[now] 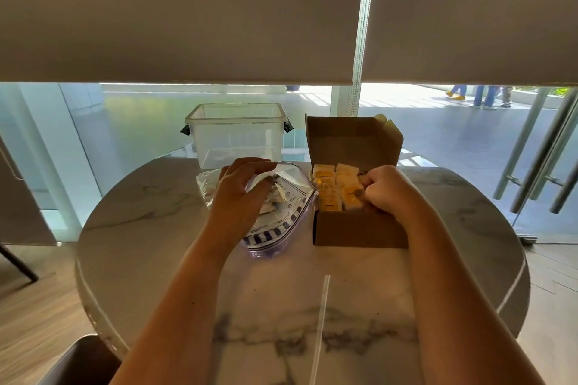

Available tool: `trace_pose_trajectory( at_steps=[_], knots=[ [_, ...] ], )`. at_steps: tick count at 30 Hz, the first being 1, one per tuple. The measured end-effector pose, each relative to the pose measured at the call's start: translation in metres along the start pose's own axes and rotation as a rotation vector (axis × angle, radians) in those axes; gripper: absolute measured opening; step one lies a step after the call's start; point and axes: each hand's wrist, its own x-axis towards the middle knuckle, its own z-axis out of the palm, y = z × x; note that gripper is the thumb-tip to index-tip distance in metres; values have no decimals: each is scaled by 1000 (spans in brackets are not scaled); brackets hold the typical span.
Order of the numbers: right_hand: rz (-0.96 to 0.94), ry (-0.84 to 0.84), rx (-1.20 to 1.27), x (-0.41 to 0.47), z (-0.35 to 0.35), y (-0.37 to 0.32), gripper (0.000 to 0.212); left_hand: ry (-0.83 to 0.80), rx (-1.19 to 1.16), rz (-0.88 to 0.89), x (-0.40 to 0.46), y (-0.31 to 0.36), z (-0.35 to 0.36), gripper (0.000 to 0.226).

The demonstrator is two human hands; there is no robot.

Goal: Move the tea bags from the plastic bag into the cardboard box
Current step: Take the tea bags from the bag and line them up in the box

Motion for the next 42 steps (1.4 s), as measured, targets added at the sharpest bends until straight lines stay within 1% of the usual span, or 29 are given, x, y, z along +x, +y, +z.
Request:
trace_pose_trajectory(
  at_steps=[4, 6, 9, 14, 17, 19, 20, 21, 22, 23, 24, 26, 29, 31, 33, 36, 37, 40, 42],
  knots=[
    [13, 40, -22, 0, 8, -8, 9, -13, -39, -2, 0, 0, -2, 38],
    [42, 46, -27, 1, 10, -10, 15, -11, -57, 1, 0, 1, -3, 43],
    [78, 44, -40, 2, 11, -9, 20, -11, -94, -3, 0, 1, -4, 45],
    [73, 59, 3, 1, 3, -7, 17, 5, -95, -1, 1, -2, -6, 44],
    [4, 161, 69, -5, -5, -8, 12, 20, -95, 4, 0, -2, -6, 43],
    [-118, 252, 162, -12, -9, -17, 12, 21, -97, 13, 0, -1, -7, 41],
    [-178, 258, 245, -16, -9, -24, 12, 20, -98, 14, 0, -1, -7, 41],
    [-227, 216, 347, -22, -9, -33, 13, 20, -102, 15, 0, -1, -7, 40],
    [-268, 130, 445, -28, -7, -43, 12, 22, -110, 21, 0, -2, -8, 39],
    [-305, 19, 500, -35, -2, -54, 12, 27, -114, 31, -1, -2, -8, 39],
    [-342, -92, 501, -41, 6, -63, 12, 35, -106, 40, -1, -2, -9, 38],
    [-419, -242, 399, -49, 30, -78, 17, 52, -65, 69, 0, -4, -9, 38],
    [-523, -290, 90, -47, 75, -92, 34, 54, 25, 118, 1, -6, -8, 37],
    [-554, -318, -108, -41, 95, -95, 44, 35, 30, 127, 1, -4, -7, 39],
    [-586, -339, -237, -38, 103, -96, 44, 28, 7, 120, 0, -3, -7, 41],
    [-600, -305, -233, -40, 105, -96, 32, 51, 30, 154, 2, -6, -7, 38],
    [-603, -289, -237, -40, 106, -96, 31, 49, 29, 162, 2, -6, -7, 38],
    [-613, -270, -248, -36, 110, -96, 35, 43, 20, 173, 2, -6, -6, 37],
    [-644, -207, -201, -28, 118, -95, 37, 51, 20, 167, 1, -5, -6, 37]
  ],
)
